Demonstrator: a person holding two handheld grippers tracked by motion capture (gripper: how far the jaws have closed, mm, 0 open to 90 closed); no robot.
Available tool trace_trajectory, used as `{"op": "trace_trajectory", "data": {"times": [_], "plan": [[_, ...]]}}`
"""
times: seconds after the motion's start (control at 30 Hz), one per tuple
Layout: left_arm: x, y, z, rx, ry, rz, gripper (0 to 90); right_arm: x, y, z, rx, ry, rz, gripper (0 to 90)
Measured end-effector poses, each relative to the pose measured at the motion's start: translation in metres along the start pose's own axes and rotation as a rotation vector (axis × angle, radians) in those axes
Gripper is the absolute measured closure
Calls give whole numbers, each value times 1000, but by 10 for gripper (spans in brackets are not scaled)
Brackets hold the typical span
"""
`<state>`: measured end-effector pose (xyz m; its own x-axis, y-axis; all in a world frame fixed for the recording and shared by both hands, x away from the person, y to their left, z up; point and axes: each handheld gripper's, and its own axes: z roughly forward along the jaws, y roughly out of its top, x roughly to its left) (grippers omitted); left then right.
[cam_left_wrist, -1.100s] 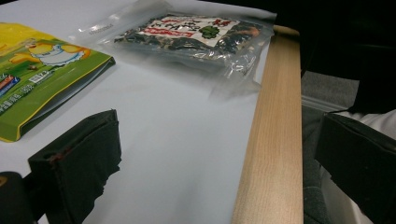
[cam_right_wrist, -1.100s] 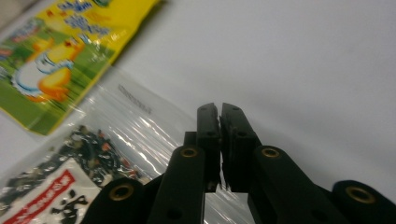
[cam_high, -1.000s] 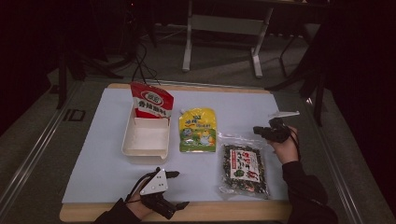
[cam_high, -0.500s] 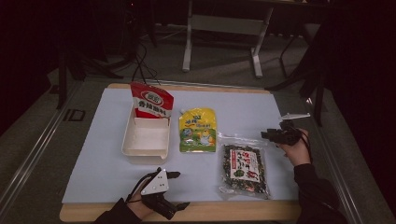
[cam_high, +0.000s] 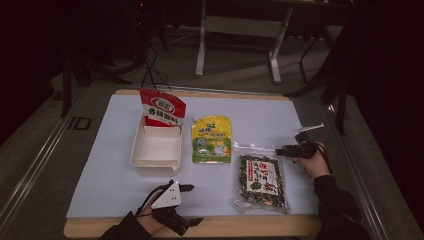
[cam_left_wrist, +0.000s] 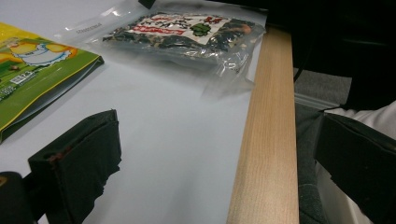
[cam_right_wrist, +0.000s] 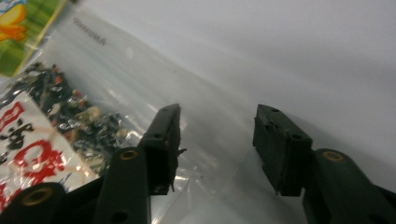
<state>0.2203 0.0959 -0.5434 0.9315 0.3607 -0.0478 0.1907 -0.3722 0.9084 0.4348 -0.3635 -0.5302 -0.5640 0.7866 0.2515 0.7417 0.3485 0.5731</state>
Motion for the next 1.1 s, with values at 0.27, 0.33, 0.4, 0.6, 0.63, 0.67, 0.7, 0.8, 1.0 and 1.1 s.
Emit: {"op": "trace_trajectory", "data": {"times": [0.27,0.33,0.4,0.6,0.63,0.67,0.7,0.8,1.0,1.1], "plan": [[-1,0,1,3,-4,-2,20,9,4,-12,19,13,-82,894],[-1,1,1,3,-3,-2,20,11,4,-13,21,3,-98,894],[-1,1,1,2,0,-2,20,16,6,-18,15,-4,-118,896],[0,2,1,2,0,-24,20,23,9,-42,-45,-15,-144,897],[0,2,1,2,0,-24,20,23,9,-42,-45,-15,-144,897],[1,2,1,3,6,-24,20,25,11,-52,-74,-20,-153,897],[1,3,1,0,6,-22,20,27,11,-57,-92,-17,-156,898],[0,5,1,-16,11,-18,20,32,13,-65,-112,-14,-173,897],[-1,13,-2,-9,15,-48,31,56,22,-85,-156,-10,-241,898],[-4,21,-2,7,9,-53,31,66,26,-92,-177,-5,-267,898]]}}
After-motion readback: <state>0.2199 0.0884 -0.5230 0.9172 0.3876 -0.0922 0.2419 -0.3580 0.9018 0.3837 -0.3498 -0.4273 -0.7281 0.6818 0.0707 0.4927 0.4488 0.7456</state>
